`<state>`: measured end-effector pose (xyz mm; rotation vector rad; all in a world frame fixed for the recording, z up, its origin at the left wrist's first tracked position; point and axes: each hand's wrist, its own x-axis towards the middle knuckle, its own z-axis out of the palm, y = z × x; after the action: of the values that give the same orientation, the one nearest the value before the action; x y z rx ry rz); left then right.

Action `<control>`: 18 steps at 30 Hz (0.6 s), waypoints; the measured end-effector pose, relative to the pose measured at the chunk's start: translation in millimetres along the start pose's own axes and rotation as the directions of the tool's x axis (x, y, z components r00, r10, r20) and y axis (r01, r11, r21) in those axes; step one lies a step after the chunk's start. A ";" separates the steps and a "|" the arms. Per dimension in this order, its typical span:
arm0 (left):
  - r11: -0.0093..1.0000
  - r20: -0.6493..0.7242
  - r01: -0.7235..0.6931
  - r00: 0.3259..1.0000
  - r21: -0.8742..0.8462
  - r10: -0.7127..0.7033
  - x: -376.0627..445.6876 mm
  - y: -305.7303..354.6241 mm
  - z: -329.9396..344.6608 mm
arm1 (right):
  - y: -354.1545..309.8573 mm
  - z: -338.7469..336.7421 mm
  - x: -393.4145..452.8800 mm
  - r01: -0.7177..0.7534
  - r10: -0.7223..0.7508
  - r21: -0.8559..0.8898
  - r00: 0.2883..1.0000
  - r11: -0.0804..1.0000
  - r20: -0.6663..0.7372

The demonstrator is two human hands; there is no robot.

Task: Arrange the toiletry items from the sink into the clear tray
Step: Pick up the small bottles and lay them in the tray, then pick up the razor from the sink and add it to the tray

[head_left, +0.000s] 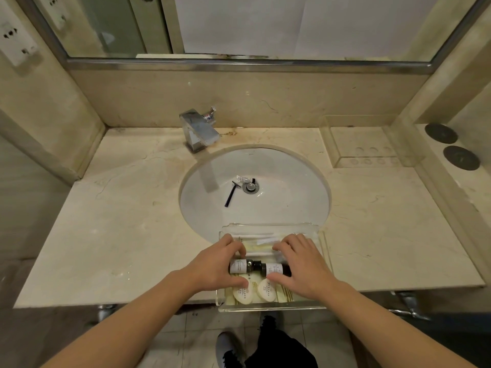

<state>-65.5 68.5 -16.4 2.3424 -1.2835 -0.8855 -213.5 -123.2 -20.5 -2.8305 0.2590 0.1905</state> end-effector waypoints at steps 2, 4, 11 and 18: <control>1.000 -0.037 -0.008 0.999 -0.015 0.007 -0.8 -1.3 -1.1 | -0.3 0.5 0.7 -0.008 0.008 0.012 0.999 1.000 -0.045; 0.999 -0.110 -0.006 0.994 -0.032 0.002 -1.2 -1.8 -4.1 | 0.1 0.1 2.8 -0.026 0.028 0.030 0.997 0.999 -0.078; 0.991 -0.284 0.067 0.954 -0.114 -0.097 9.6 -14.4 -28.6 | 6.9 -4.1 21.7 -0.142 0.159 0.139 0.980 0.980 -0.123; 0.968 -0.323 0.209 0.915 -0.137 -0.243 45.8 -39.5 -47.6 | 20.2 -10.8 66.1 -0.193 0.231 0.229 0.961 0.954 -0.155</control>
<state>9.5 50.9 -18.8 2.4604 -0.8243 -0.5577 -151.9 -155.8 -26.1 -2.6051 0.5892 -0.0482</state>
